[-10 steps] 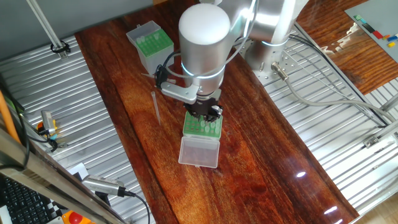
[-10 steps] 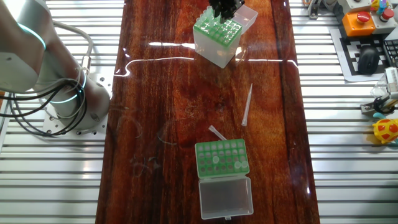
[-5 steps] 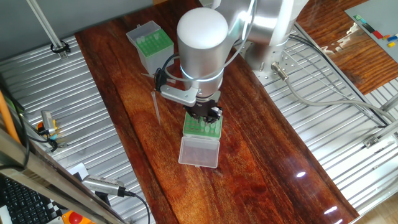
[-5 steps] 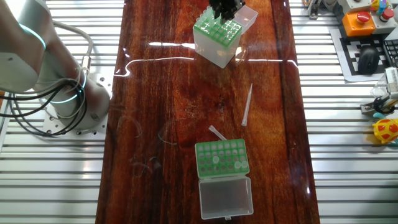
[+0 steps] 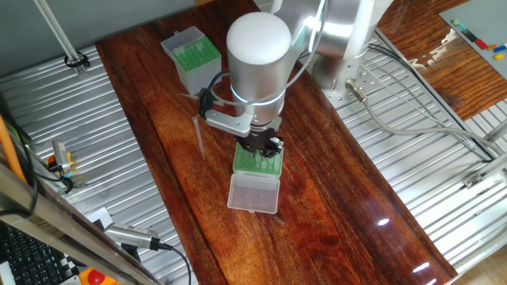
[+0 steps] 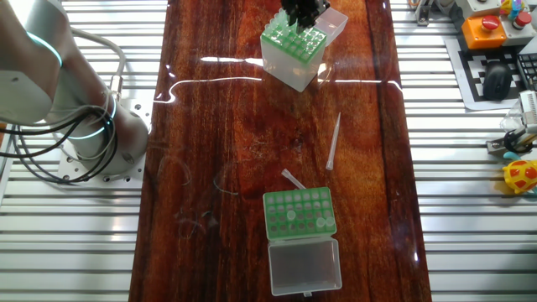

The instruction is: Transfer all large pipette tips from one holder to another

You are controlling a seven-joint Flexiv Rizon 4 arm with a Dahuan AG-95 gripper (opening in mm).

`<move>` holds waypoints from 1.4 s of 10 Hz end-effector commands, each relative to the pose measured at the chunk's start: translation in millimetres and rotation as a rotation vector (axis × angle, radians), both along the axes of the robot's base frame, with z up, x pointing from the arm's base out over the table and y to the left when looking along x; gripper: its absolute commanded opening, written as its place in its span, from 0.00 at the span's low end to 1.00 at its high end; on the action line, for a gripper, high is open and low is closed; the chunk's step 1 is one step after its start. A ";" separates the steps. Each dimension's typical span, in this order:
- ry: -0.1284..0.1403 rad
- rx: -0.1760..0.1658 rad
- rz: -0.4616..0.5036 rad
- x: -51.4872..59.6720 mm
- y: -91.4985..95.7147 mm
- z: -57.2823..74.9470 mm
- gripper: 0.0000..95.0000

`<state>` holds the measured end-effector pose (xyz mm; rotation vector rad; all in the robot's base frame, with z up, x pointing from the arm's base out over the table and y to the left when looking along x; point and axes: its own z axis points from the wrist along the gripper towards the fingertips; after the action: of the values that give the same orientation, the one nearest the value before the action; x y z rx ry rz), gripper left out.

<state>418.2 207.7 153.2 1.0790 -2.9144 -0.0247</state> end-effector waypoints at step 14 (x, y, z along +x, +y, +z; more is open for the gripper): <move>-0.003 0.031 0.024 -20.8 5.5 118.6 0.00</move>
<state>397.0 212.7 276.5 1.1166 -2.9116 -0.0676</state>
